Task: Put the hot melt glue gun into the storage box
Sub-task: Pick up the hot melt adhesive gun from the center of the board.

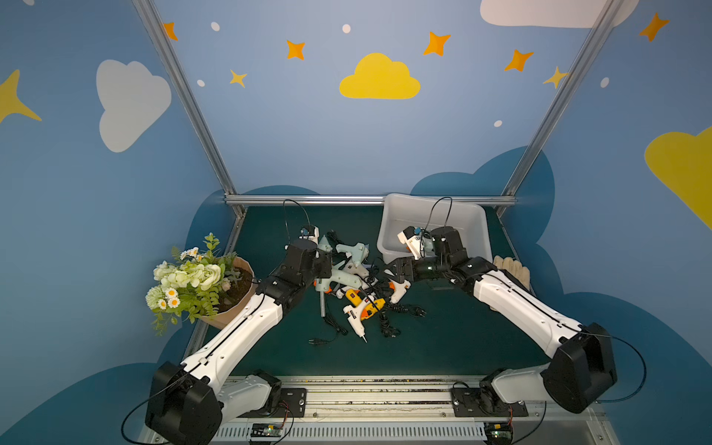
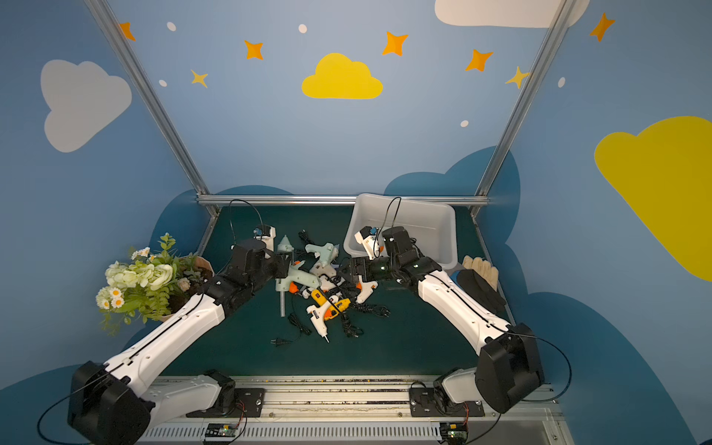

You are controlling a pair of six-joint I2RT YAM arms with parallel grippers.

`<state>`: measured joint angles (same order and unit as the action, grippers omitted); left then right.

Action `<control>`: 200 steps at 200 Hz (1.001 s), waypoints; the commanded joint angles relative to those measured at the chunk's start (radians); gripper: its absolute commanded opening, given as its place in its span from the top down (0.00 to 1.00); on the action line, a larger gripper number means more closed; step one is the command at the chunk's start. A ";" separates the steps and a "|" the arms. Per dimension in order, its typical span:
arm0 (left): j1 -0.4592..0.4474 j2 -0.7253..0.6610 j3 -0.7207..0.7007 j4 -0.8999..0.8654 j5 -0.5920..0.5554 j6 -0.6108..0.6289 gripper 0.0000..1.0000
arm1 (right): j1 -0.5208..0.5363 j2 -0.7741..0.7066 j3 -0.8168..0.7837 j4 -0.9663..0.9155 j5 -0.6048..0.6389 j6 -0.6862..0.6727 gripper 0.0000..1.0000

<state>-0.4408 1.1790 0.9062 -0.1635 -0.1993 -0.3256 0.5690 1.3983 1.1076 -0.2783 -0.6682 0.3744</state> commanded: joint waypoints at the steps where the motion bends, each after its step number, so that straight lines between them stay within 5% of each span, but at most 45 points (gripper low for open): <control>1: -0.021 -0.011 0.029 0.123 0.051 0.069 0.97 | 0.037 0.019 0.053 0.033 -0.147 -0.049 0.15; 97: -0.070 -0.044 0.034 0.196 0.110 0.057 0.97 | 0.162 0.146 0.210 -0.131 0.007 -0.123 0.26; 170: -0.071 -0.043 0.032 0.217 0.107 0.045 0.97 | 0.207 0.237 0.279 -0.120 -0.010 -0.083 0.67; 200: -0.071 -0.055 0.025 0.225 0.098 0.038 0.97 | 0.206 0.230 0.279 -0.124 0.022 -0.055 0.95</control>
<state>-0.5091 1.1599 0.9066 -0.0273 -0.1101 -0.2695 0.7650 1.6321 1.3598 -0.3939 -0.6472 0.3099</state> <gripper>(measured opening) 0.378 0.280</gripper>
